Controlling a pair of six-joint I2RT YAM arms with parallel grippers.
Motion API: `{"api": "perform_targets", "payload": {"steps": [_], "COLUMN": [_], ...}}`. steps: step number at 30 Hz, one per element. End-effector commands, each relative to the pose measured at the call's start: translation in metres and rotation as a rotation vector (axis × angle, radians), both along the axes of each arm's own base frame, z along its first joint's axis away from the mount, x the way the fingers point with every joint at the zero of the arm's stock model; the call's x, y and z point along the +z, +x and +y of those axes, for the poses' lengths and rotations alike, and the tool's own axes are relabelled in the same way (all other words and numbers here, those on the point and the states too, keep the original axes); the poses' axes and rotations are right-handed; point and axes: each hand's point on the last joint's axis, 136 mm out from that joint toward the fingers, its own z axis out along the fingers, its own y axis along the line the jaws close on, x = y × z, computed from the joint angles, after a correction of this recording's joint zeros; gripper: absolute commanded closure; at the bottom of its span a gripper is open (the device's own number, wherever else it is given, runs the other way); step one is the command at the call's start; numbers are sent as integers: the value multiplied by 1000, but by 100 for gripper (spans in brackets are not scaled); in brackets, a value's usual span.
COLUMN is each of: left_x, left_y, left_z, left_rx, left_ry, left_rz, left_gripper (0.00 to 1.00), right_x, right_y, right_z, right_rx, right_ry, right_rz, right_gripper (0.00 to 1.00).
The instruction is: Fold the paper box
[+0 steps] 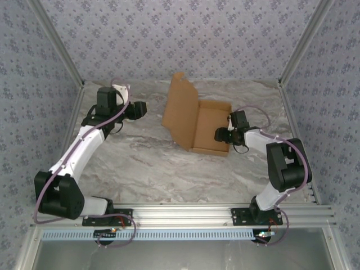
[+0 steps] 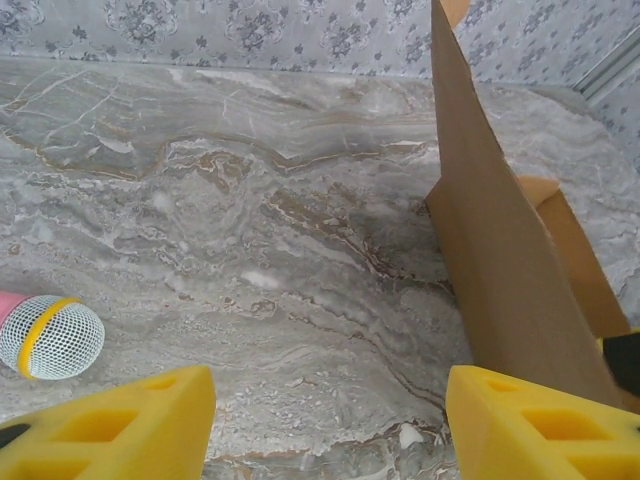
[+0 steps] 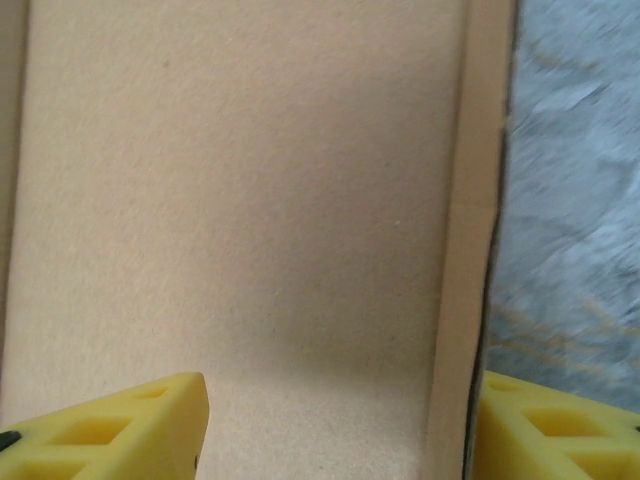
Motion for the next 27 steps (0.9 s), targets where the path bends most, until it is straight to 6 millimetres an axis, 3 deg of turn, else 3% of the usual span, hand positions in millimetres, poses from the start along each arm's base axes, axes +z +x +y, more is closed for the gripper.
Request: {"api": "perform_targets", "payload": {"steps": [1,7,14,19,27], "left_x": [25,15,-15,-34,-48], "left_y": [0,-8,-18,-24,-30], "left_z": [6,35,44,45,45], "left_rx": [56,208,280,301,310], "left_ry": [-42,-11,-74,-92,-82], "left_rz": [-104,-165,-155,-131,-120], "left_gripper": [38,37,37,36,37], "right_x": [10,13,16,15,25], "right_y": [-7,-24,-40,-48,-54], "right_z": [21,59,102,111,104], "right_rx": [11,67,156,199,218], "right_ry": [67,117,164,174,159], "right_rz": [-35,-58,-78,-65,-86], "right_gripper": [32,26,19,15,2]}}
